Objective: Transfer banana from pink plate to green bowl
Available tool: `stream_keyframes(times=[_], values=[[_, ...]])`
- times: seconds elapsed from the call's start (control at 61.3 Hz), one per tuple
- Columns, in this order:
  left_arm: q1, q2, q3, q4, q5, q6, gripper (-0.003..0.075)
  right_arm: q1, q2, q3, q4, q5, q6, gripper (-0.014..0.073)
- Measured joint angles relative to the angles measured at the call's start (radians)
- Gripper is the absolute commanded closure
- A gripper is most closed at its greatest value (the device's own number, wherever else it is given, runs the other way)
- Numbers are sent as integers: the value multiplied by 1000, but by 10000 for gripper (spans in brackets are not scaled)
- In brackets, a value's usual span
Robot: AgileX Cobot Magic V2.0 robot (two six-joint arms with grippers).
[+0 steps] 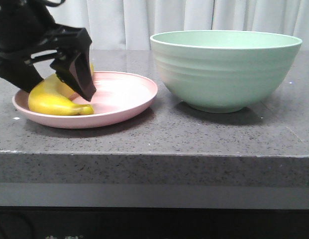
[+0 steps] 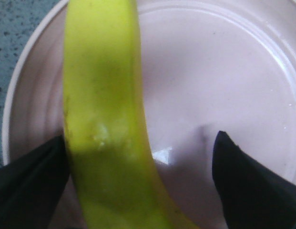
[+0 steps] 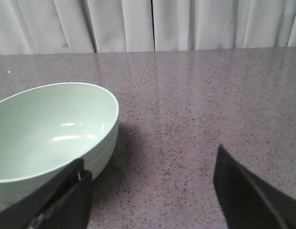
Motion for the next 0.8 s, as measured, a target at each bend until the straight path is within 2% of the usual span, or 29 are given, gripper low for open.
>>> stream_keyframes(times=[0.13,0.359,0.522,0.62,0.799], values=[[0,8,-2,0,-2,0,182,0,0,0,0,0,0,44],[0,8,-2,0,-22,-2,440,0,0,0,0,0,1,44],[0,8,-2,0,-63,-2,566,0,0,0,0,0,1,44],[0,10,-2,0,-94,-2,599,0,0,0,0,0,1,44],[-6,-43,-2,0,-123,-2,603,0,0,-2,37,0,1,44]])
